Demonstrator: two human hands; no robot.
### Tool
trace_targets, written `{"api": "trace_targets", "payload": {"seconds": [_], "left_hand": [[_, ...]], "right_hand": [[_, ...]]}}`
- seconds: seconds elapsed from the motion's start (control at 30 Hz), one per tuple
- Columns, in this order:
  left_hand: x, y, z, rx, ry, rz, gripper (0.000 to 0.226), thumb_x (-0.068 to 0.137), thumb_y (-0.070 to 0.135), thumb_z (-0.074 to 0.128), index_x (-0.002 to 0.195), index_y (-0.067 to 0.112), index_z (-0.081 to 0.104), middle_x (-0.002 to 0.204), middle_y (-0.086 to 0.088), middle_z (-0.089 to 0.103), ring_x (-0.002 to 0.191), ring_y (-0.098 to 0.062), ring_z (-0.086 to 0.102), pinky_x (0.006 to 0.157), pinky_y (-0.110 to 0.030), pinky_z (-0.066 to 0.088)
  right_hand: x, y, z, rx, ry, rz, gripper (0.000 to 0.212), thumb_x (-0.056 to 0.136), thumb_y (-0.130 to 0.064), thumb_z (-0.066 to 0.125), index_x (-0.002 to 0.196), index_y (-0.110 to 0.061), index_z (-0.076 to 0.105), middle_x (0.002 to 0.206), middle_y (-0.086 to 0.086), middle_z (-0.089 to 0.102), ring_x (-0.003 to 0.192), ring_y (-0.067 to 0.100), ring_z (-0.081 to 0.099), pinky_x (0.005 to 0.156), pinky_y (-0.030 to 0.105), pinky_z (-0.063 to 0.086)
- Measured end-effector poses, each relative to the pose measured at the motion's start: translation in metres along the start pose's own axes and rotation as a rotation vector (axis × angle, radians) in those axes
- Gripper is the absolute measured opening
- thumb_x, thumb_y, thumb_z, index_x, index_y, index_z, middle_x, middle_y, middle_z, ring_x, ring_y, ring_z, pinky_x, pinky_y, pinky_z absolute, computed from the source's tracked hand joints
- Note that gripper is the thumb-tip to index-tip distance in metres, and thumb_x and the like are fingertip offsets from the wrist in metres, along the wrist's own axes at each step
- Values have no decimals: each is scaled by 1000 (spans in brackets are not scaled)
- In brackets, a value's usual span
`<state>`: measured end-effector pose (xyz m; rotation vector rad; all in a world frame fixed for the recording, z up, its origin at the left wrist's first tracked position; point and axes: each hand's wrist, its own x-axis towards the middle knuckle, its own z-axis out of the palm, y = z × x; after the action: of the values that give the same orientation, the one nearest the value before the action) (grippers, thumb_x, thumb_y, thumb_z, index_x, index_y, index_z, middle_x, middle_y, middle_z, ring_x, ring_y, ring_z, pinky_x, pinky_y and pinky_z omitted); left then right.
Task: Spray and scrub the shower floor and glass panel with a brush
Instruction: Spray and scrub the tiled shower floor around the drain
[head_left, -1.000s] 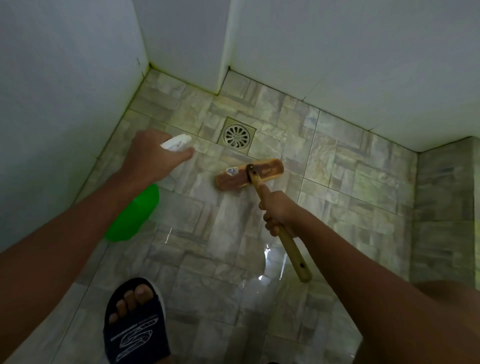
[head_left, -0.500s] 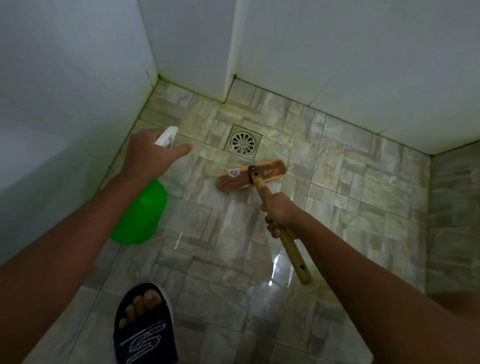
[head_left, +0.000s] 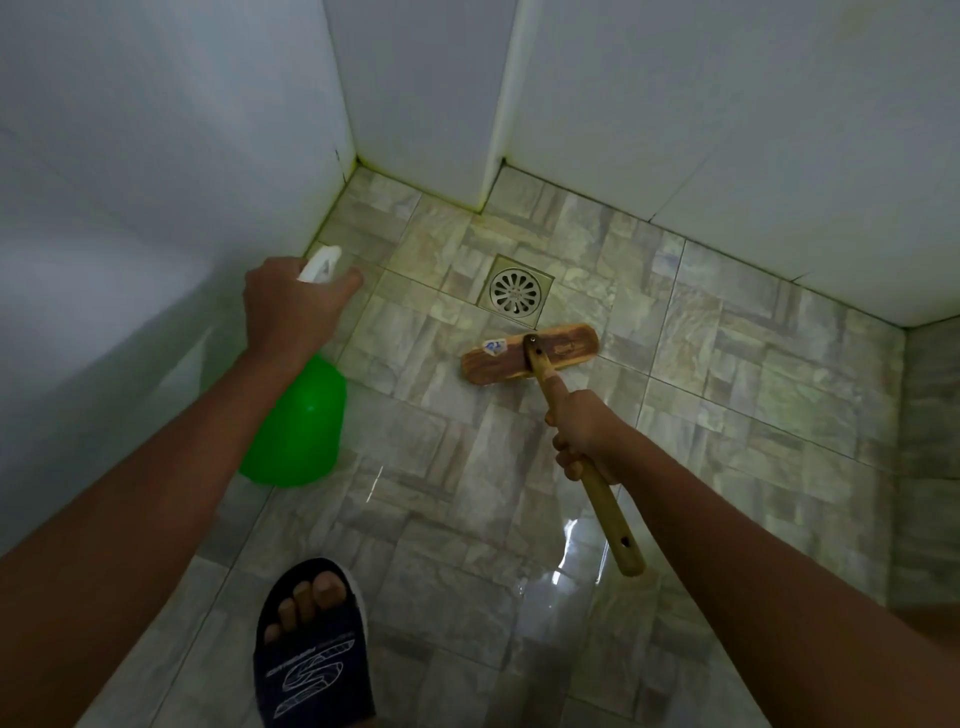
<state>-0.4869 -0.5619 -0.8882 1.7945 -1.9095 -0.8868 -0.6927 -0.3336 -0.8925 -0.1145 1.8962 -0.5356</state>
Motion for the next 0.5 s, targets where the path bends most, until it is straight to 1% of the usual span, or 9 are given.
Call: {"api": "trace_targets", "payload": {"seconds": [0.07, 0.13, 0.2, 0.23, 0.3, 0.33, 0.37, 0.43, 0.5], "left_hand": [[-1, -1, 0, -3, 5, 19, 57, 77, 60, 76, 75, 3, 71, 77, -17, 72, 80, -35, 73, 66, -40, 52], [0, -3, -1, -8, -9, 42, 54, 76, 59, 76, 69, 6, 65, 73, -17, 69, 78, -37, 72, 64, -41, 50], [2, -4, -4, -11, -19, 30, 59, 73, 61, 75, 70, 3, 67, 75, -19, 72, 78, -38, 73, 66, -44, 55], [3, -3, -6, -15, -15, 11, 62, 71, 63, 75, 73, 1, 71, 76, -19, 74, 77, -37, 74, 69, -47, 60], [0, -1, -10, -34, 12, -22, 60, 70, 63, 73, 77, 4, 76, 75, -15, 75, 77, -34, 75, 72, -48, 62], [-1, -1, -11, -38, 24, -28, 57, 72, 61, 74, 77, 5, 77, 74, -13, 75, 77, -33, 75, 72, -46, 62], [-2, -1, -11, -35, 37, -18, 55, 73, 60, 76, 77, 5, 76, 74, -14, 73, 78, -34, 75, 70, -45, 60], [-4, -5, -11, -11, 48, 32, 54, 75, 59, 76, 70, 5, 69, 73, -18, 70, 76, -37, 73, 66, -44, 54], [-2, -12, -12, 30, 37, 74, 54, 78, 57, 79, 65, 9, 58, 67, -14, 62, 72, -37, 69, 60, -38, 43]], "right_hand": [[-1, -1, 0, 9, -3, 8, 41, 104, -37, 34, 94, -2, 52, 57, 9, 42, 39, 17, 39, 41, 21, 34], [-1, -1, 1, 6, -2, 12, 42, 104, -39, 34, 94, -3, 52, 58, 9, 42, 38, 17, 39, 41, 21, 35], [0, -1, 2, 5, 6, 14, 47, 103, -46, 34, 90, -4, 51, 59, 9, 42, 39, 17, 38, 39, 19, 35], [1, 0, 2, 2, 8, 12, 45, 103, -45, 34, 91, -5, 50, 60, 9, 42, 40, 17, 38, 39, 19, 35], [1, 0, 1, -14, 1, 8, 33, 105, -29, 33, 95, -3, 51, 59, 10, 41, 39, 16, 38, 39, 20, 34], [1, 1, 1, -17, -2, 7, 29, 105, -24, 32, 96, -3, 52, 58, 9, 41, 38, 16, 37, 38, 20, 34], [2, 1, 1, -7, 0, 8, 29, 104, -23, 32, 96, -4, 51, 57, 9, 40, 38, 16, 37, 38, 20, 34], [2, 2, 3, 7, 20, -3, 37, 104, -35, 34, 91, -5, 51, 57, 9, 41, 39, 16, 38, 37, 20, 35], [5, 2, 7, -41, 57, -40, 48, 104, -45, 34, 85, -4, 51, 63, 13, 46, 41, 19, 42, 38, 24, 38]]}}
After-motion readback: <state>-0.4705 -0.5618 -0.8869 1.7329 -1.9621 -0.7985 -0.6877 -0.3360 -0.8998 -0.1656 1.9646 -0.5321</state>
